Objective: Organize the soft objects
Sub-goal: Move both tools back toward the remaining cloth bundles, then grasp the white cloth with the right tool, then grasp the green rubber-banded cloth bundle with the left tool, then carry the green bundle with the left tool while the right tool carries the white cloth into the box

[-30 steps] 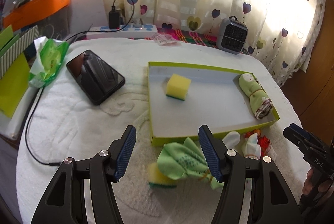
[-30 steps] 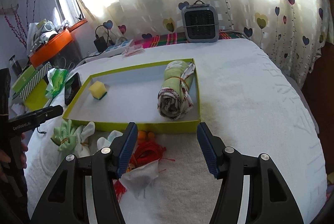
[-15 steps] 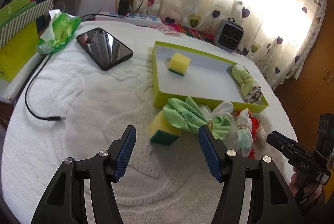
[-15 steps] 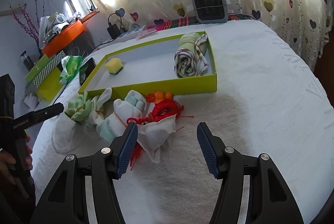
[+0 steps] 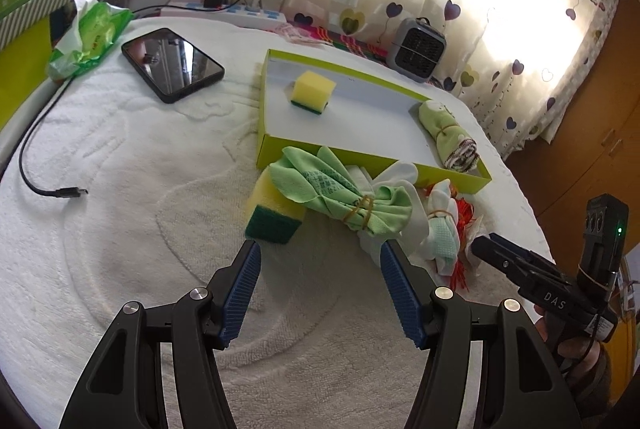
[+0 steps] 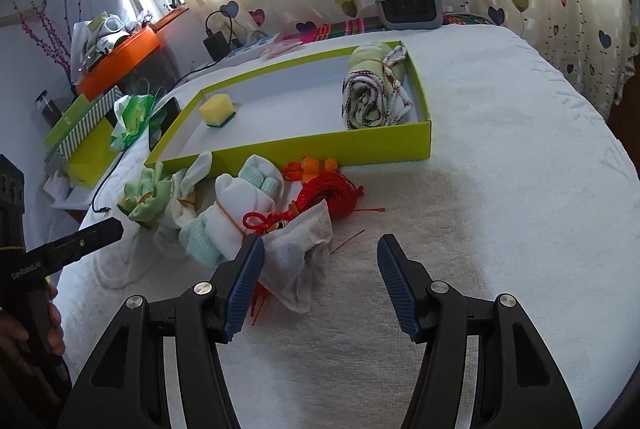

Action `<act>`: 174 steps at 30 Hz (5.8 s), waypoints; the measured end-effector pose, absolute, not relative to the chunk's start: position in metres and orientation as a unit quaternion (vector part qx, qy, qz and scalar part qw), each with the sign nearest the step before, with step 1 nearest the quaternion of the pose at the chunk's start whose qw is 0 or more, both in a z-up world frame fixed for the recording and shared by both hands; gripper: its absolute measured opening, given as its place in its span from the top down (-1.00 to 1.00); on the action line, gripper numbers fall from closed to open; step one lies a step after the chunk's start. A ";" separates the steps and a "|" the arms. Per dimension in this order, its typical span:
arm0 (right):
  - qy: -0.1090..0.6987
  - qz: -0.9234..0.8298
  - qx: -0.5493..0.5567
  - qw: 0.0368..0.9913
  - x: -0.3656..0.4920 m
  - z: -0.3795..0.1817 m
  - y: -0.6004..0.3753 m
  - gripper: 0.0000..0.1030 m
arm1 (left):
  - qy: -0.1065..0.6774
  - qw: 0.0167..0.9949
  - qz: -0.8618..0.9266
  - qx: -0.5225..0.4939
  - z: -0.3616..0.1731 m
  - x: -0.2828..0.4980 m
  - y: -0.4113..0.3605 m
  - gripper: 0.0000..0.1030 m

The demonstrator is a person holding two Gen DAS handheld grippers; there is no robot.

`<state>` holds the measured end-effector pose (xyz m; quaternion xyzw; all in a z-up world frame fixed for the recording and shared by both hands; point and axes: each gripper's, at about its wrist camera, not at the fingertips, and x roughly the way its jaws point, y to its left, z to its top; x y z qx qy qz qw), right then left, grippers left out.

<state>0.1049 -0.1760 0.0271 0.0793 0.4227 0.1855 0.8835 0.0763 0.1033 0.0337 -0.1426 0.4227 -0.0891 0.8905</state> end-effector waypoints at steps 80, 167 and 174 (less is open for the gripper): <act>0.405 0.181 0.083 0.892 0.091 0.028 -0.188 0.58 | 0.399 0.899 -0.073 -0.166 0.040 0.085 0.088 0.36; 0.402 0.193 -0.030 0.895 0.246 0.047 -0.131 0.58 | 0.447 0.874 -0.181 -0.050 0.033 0.250 0.028 0.36; 0.407 0.193 -0.039 0.892 0.254 0.042 -0.127 0.58 | 0.458 0.870 -0.179 -0.045 0.026 0.257 0.027 0.36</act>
